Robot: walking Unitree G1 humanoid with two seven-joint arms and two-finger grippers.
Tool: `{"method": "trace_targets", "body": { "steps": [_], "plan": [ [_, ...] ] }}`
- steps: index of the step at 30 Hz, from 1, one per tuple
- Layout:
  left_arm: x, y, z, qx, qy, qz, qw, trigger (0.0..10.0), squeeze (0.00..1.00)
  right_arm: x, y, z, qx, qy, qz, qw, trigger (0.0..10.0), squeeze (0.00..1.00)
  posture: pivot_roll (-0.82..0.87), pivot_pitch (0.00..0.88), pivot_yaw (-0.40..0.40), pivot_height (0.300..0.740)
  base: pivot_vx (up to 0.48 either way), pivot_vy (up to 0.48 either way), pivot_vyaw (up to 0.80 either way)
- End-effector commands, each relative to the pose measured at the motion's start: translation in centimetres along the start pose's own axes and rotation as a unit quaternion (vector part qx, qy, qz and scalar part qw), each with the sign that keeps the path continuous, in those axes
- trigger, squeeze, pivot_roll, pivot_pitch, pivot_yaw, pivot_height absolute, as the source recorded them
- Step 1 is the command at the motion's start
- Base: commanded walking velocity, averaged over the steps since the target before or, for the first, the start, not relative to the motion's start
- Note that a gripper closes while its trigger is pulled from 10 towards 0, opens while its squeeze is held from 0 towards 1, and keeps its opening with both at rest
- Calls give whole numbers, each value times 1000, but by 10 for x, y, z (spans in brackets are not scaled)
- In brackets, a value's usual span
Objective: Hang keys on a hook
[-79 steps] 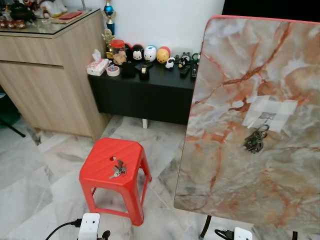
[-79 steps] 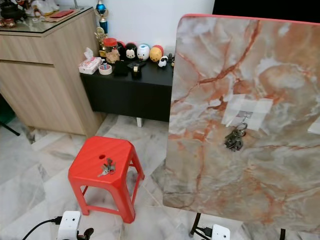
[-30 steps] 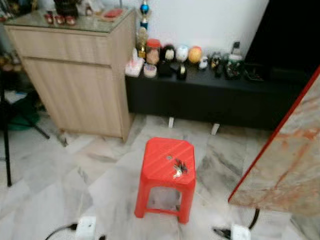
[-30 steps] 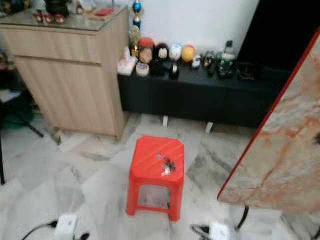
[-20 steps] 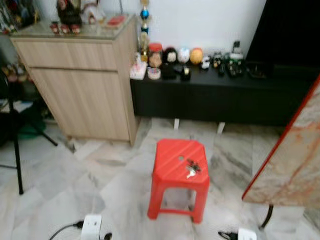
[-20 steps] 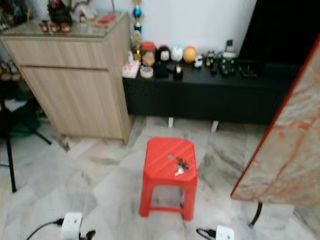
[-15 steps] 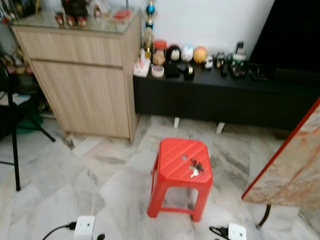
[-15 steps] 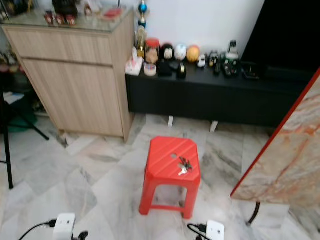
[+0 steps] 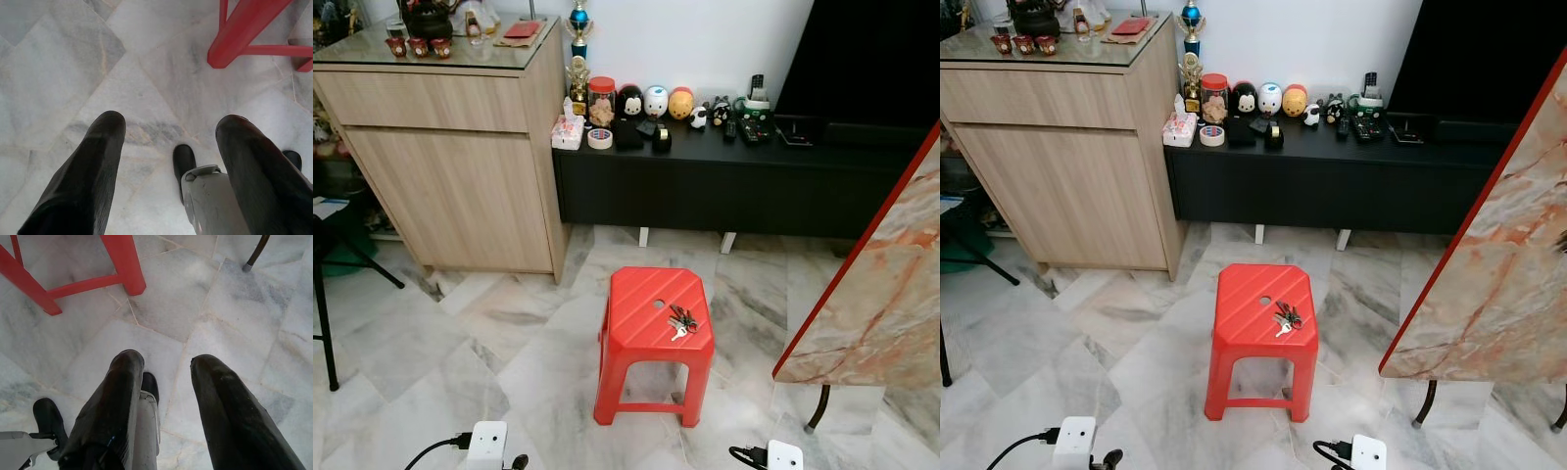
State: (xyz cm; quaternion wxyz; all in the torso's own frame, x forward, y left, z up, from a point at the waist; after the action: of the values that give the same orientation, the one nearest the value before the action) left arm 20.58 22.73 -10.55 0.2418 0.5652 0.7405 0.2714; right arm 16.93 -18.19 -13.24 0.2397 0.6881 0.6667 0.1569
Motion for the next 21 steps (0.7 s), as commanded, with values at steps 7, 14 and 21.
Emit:
{"method": "trace_targets", "body": {
  "steps": [7, 14, 21],
  "plan": [
    [-2, -2, 0, 4, -3, -15, 1000, 10000, 0, -3, 2, 0, -4, 5, -37, 999, 10000, 0, 28, 0, -58, 729, 72, 0, 206],
    [-2, -1, 0, 3, -3, -18, 1000, 10000, 0, -3, 1, 0, -3, 0, -19, 1000, 10000, 0, 28, 0, -59, 729, 283, 0, 343],
    [-2, 0, 0, 2, -3, -18, 1000, 10000, 0, -3, 3, 0, -6, -2, -18, 1000, 10000, 0, 28, 0, -58, 729, 292, 0, 0]
  ]
}}
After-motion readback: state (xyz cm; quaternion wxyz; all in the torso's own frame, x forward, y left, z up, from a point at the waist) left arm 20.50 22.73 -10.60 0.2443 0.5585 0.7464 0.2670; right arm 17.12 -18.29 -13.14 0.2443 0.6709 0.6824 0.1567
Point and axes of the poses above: a point about 5 cm out from each wrist's last joint towards the gripper, its own z axis pointing out of the wrist towards the gripper, its own y axis along the axis of the wrist's last joint, x = y × z, the point moved 4 cm from there along z, pointing out of the wrist towards the gripper, and after that the axes turned 14 degrees about -z, right-handed, at the moved point
